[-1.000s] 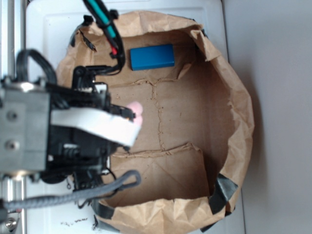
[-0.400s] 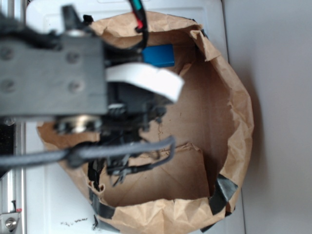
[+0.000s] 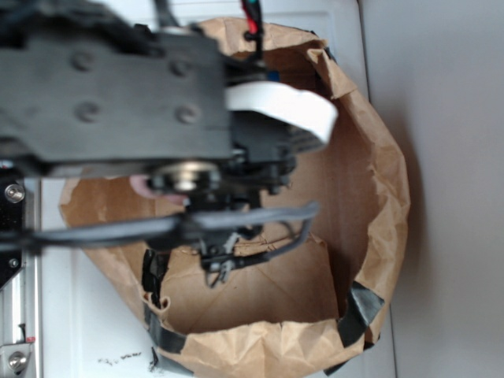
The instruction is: Grab the pink bunny.
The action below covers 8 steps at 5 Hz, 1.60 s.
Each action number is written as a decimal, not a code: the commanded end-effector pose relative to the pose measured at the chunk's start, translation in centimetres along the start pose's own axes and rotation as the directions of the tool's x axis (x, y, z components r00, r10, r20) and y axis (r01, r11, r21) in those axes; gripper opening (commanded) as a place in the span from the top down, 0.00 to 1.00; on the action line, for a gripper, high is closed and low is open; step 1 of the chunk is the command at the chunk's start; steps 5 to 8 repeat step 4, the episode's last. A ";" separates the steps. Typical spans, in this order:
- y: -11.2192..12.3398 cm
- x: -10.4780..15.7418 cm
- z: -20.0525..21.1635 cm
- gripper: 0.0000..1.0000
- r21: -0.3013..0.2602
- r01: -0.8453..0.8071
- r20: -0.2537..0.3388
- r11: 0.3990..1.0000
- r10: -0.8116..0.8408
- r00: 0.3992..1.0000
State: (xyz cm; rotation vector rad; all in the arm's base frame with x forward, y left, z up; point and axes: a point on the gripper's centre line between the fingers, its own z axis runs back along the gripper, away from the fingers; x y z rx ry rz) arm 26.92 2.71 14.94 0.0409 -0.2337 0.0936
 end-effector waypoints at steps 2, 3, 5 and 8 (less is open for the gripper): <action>-1.2 1.8 1.2 1.00 0.006 -0.028 0.038 1.000 0.028 0.999; -1.3 1.7 1.3 1.00 -0.009 -0.029 0.036 1.000 0.030 0.999; -1.4 1.4 1.3 1.00 -0.008 -0.047 0.029 0.999 0.048 0.998; -1.4 1.4 1.3 1.00 -0.008 -0.047 0.029 0.999 0.048 0.998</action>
